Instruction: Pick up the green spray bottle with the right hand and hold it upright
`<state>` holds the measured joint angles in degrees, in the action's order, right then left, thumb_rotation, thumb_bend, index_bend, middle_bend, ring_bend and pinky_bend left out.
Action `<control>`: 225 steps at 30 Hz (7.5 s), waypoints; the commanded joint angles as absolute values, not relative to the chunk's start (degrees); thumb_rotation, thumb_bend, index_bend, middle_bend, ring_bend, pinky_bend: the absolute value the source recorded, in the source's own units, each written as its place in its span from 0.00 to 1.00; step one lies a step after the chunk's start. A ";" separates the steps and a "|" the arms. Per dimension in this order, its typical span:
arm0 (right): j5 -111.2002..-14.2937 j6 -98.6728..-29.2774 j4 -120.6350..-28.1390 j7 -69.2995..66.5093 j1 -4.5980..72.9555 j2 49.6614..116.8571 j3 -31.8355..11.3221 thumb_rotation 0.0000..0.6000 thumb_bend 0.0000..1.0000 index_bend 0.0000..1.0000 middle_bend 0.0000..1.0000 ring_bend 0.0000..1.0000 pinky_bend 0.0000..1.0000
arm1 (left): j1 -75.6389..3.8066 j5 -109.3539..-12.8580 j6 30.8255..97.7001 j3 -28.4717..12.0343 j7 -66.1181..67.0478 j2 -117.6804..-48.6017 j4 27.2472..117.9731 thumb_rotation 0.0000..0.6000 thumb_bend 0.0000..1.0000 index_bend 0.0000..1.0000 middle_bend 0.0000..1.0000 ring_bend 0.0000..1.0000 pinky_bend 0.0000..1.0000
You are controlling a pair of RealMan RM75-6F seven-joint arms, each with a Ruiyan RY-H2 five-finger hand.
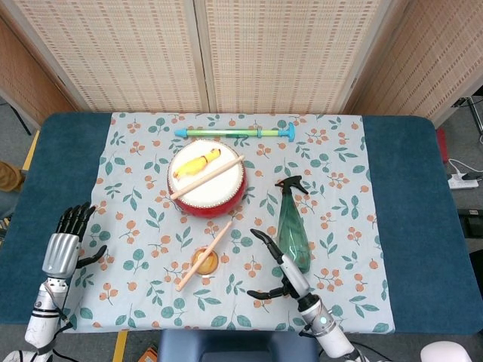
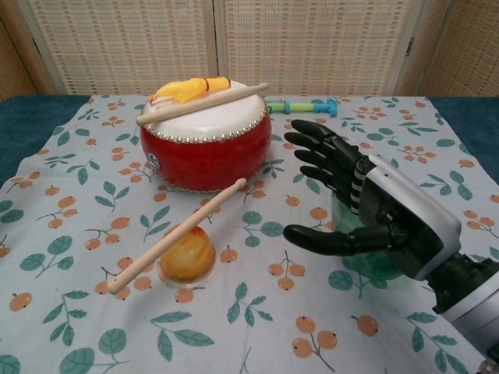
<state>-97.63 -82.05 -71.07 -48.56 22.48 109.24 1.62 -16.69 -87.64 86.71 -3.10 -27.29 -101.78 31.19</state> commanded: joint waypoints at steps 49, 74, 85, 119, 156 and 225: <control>-94.39 -78.94 -67.72 -58.47 16.99 101.34 7.90 1.00 0.00 0.00 0.03 0.00 0.00 | -16.56 -87.77 86.37 -2.84 -27.75 -102.18 30.49 1.00 0.22 0.00 0.00 0.00 0.03; -94.73 -77.92 -62.57 -65.41 15.10 88.27 9.87 1.00 0.00 0.00 0.03 0.00 0.00 | -16.98 -87.68 84.67 -2.60 -27.48 -103.04 29.53 1.00 0.22 0.00 0.00 0.00 0.03; -91.51 -72.75 -58.17 -63.51 16.68 85.67 7.18 1.00 0.00 0.00 0.03 0.00 0.00 | -16.81 -87.59 84.99 -2.67 -27.51 -103.11 29.53 1.00 0.22 0.00 0.00 0.00 0.03; -80.57 -76.49 -82.16 -33.38 21.56 70.62 -8.38 1.00 0.00 0.14 0.17 0.01 0.17 | -17.06 -88.24 85.54 -2.30 -29.94 -102.59 30.21 1.00 0.22 0.00 0.00 0.00 0.03; -20.24 -62.94 -72.31 61.05 53.06 94.75 -16.17 1.00 0.00 0.46 0.27 0.01 0.00 | -17.02 -87.05 85.37 -3.50 -37.60 -101.21 29.85 1.00 0.22 0.00 0.00 0.00 0.03; -30.48 -60.65 -58.48 55.09 51.47 101.35 -18.18 1.00 0.05 0.64 0.52 0.25 0.11 | -17.46 -86.52 84.40 -3.83 -40.09 -102.37 27.25 1.00 0.22 0.00 0.00 0.00 0.03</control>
<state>-29.01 -58.71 -55.00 55.49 52.10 103.43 -17.83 -17.44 -86.52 84.41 -3.84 -40.10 -102.36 27.26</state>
